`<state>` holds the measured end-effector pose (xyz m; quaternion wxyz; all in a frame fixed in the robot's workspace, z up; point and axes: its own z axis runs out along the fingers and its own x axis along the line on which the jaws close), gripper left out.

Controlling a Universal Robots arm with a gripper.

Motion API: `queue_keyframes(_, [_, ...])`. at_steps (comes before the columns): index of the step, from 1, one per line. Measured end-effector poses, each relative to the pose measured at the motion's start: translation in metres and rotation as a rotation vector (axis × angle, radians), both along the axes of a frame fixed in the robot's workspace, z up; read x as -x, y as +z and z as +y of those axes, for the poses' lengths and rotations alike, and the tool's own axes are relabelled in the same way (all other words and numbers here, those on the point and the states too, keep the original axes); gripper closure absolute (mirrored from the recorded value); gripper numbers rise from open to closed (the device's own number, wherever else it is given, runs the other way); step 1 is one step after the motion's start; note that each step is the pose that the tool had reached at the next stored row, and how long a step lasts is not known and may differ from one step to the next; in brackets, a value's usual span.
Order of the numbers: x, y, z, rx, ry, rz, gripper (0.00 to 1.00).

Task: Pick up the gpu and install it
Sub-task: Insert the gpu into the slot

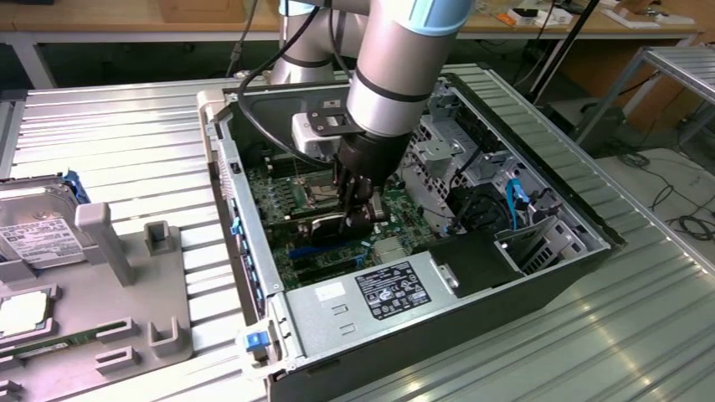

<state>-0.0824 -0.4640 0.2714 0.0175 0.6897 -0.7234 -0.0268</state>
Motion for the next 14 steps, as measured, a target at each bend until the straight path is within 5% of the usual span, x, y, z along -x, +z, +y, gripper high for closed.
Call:
queue_keyframes(10, [0.0000,-0.0039,0.0000,-0.0007,0.005,0.0002,0.73])
queue_keyframes(11, [-0.0001,-0.0039,0.0000,-0.0007,0.005,0.0027,0.73])
queue_keyframes(12, [-0.0001,-0.0039,0.0000,-0.0005,0.005,0.0121,0.73])
queue_keyframes(14, [0.0000,-0.0039,0.0000,-0.0003,0.004,0.0143,0.73])
